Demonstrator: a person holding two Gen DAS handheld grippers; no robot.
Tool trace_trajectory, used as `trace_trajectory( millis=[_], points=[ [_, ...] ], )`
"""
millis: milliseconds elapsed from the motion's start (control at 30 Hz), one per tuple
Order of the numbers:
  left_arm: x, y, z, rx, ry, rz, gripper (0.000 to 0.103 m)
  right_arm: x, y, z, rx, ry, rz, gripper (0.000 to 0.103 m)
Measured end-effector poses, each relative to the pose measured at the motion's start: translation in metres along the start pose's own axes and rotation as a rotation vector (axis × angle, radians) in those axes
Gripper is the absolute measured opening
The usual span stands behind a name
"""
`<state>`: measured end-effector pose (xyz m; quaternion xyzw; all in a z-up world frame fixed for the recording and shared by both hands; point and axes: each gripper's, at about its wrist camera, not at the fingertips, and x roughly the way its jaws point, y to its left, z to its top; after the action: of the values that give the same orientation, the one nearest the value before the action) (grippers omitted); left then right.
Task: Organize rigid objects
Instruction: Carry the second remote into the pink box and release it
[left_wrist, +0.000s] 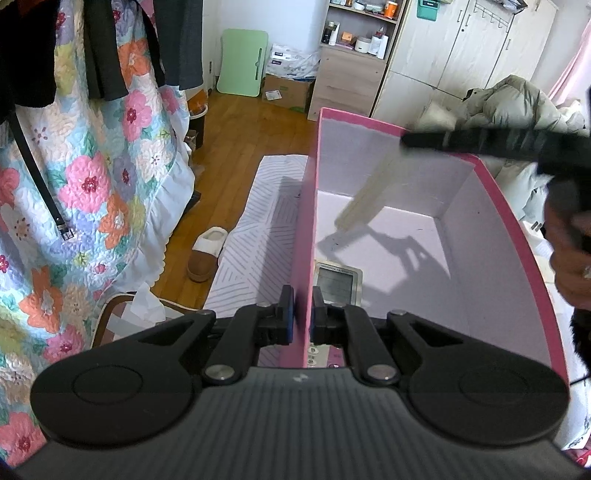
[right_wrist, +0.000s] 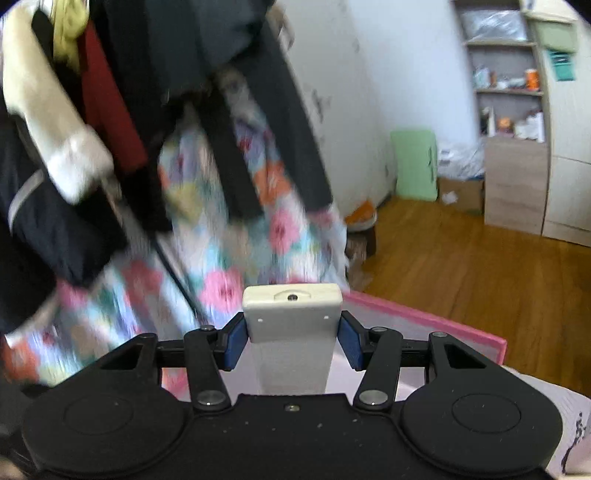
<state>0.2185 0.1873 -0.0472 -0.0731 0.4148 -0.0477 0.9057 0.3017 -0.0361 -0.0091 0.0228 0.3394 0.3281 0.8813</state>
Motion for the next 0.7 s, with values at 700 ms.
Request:
trace_trajectory(
  millis=[700],
  points=[
    [0.001, 0.005, -0.003, -0.016, -0.017, -0.037, 0.008, 0.022, 0.000, -0.025, -0.427, 0.253, 0.130, 0.058]
  ],
)
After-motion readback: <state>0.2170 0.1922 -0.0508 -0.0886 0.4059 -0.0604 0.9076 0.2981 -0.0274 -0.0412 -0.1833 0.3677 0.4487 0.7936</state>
